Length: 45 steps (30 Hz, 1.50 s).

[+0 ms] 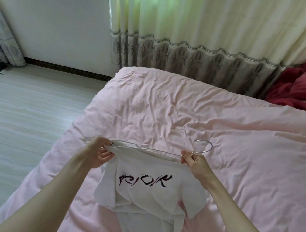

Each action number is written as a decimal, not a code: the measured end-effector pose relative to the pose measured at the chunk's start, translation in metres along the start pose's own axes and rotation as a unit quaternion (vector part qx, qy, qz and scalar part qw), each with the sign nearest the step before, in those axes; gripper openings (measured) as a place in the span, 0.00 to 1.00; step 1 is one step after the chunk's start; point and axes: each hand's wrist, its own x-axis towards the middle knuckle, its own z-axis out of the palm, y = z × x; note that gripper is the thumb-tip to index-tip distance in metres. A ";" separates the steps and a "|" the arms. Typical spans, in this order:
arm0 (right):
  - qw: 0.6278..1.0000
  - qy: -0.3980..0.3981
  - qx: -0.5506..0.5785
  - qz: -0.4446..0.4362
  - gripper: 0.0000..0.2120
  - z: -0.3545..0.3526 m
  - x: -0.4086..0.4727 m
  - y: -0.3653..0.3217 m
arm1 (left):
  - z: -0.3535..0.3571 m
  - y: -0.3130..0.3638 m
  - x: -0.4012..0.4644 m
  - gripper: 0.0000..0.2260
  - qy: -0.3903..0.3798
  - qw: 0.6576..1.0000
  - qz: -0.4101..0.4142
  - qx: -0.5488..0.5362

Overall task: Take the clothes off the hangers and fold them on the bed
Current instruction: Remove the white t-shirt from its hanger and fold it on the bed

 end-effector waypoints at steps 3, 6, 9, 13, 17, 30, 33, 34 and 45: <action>0.979 0.008 0.199 0.048 0.18 0.005 -0.002 0.005 | 0.008 -0.009 0.002 0.04 -0.040 0.997 -0.032 0.052; 0.925 0.037 0.371 0.070 0.16 0.004 0.005 -0.002 | 0.021 -0.019 0.004 0.03 -0.046 0.985 -0.002 0.167; 0.890 0.071 0.439 0.099 0.17 -0.003 0.018 -0.010 | 0.040 -0.031 0.004 0.04 -0.072 0.963 0.045 0.258; 0.847 0.109 0.508 0.113 0.20 -0.030 0.038 -0.020 | 0.068 -0.053 0.002 0.09 -0.053 0.919 0.115 0.373; 0.882 0.189 0.407 0.139 0.20 -0.060 0.052 0.013 | 0.087 -0.074 0.017 0.07 -0.017 0.866 0.186 0.465; 0.920 0.297 0.010 0.254 0.04 -0.122 0.109 0.224 | 0.124 -0.131 0.104 0.04 0.031 0.791 0.258 0.554; 0.900 0.333 0.046 0.278 0.06 -0.142 0.130 0.254 | 0.129 -0.137 0.120 0.04 0.029 0.783 0.257 0.566; 0.891 0.345 0.057 0.288 0.06 -0.148 0.137 0.262 | 0.130 -0.139 0.123 0.03 0.030 0.781 0.259 0.568; 0.851 0.304 -0.034 0.427 0.21 -0.184 0.147 0.300 | 0.149 -0.129 0.150 0.04 0.045 0.745 0.287 0.601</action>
